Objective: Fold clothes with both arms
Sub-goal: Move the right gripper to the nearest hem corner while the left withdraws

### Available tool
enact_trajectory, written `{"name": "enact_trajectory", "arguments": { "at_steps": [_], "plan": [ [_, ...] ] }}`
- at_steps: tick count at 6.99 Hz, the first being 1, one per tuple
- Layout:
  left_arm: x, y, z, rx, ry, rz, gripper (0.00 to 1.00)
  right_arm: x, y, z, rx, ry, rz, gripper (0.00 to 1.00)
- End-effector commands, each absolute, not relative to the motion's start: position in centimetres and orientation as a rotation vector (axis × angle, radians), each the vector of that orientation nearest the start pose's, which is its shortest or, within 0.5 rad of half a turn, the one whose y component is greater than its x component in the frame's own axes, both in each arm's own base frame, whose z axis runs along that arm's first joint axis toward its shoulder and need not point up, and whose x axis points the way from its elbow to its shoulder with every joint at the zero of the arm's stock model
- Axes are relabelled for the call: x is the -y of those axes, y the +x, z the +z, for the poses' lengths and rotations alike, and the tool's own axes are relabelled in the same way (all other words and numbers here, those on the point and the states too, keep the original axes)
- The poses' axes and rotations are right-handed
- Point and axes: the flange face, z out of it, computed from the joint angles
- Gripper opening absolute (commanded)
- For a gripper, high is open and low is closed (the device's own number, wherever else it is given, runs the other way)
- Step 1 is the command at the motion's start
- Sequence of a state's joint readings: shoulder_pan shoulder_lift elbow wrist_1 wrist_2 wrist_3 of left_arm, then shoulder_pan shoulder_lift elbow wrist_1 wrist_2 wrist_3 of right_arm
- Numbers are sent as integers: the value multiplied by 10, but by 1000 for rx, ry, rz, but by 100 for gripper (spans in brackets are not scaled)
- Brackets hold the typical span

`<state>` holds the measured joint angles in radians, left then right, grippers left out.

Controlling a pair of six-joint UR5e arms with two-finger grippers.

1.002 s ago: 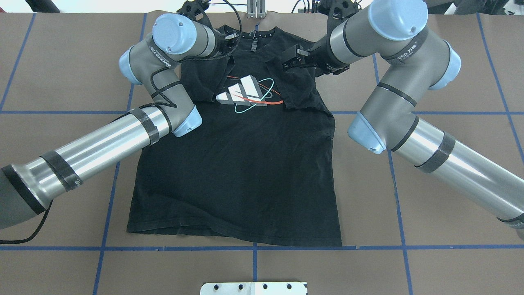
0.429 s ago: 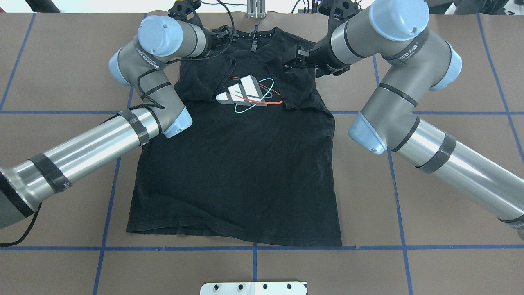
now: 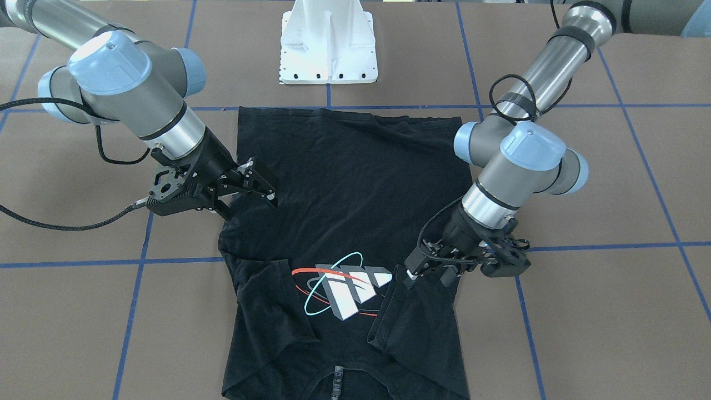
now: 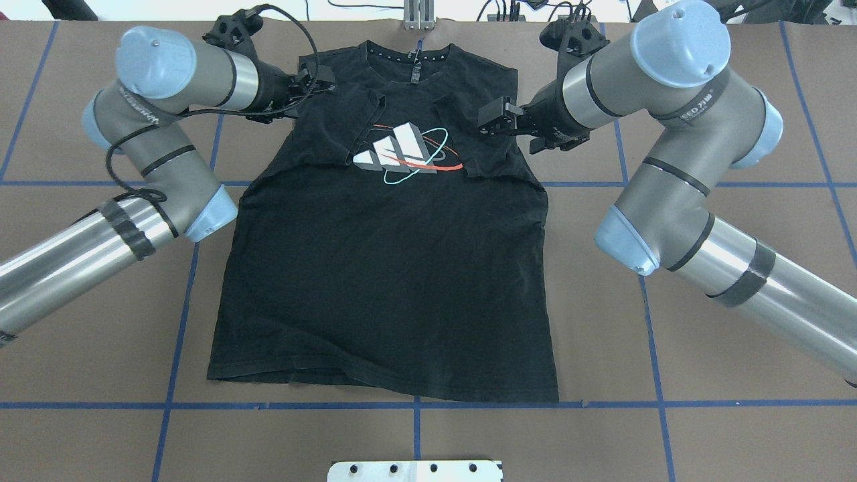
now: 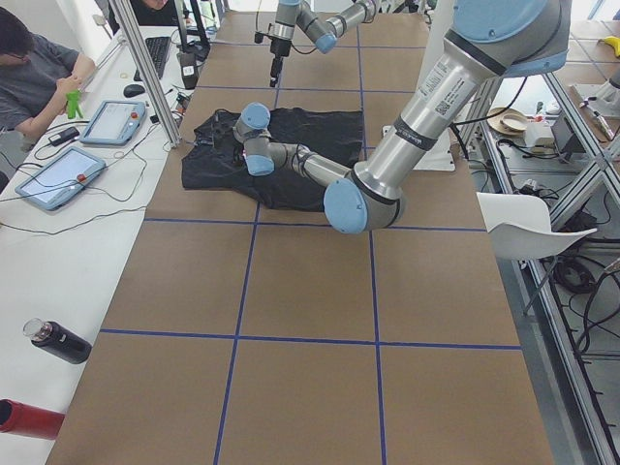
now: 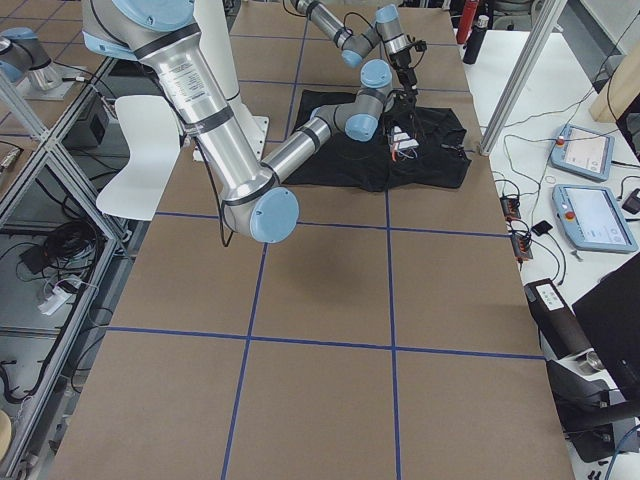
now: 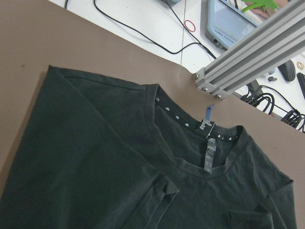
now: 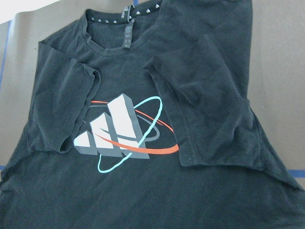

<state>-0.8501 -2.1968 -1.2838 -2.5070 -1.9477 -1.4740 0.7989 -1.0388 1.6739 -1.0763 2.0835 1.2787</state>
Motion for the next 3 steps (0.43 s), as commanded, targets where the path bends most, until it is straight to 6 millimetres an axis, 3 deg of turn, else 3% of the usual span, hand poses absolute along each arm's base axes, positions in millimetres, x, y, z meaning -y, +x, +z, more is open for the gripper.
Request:
{"name": "enact_trajectory", "arguments": {
  "at_steps": [1,3],
  "plan": [
    [550,342,346,-1280,204,-359,100,477,-388,273,1189,57,216,100],
    [505,305,373,-1299,220,-341,100,411,-410,300,1186,2,158,100]
  ]
}}
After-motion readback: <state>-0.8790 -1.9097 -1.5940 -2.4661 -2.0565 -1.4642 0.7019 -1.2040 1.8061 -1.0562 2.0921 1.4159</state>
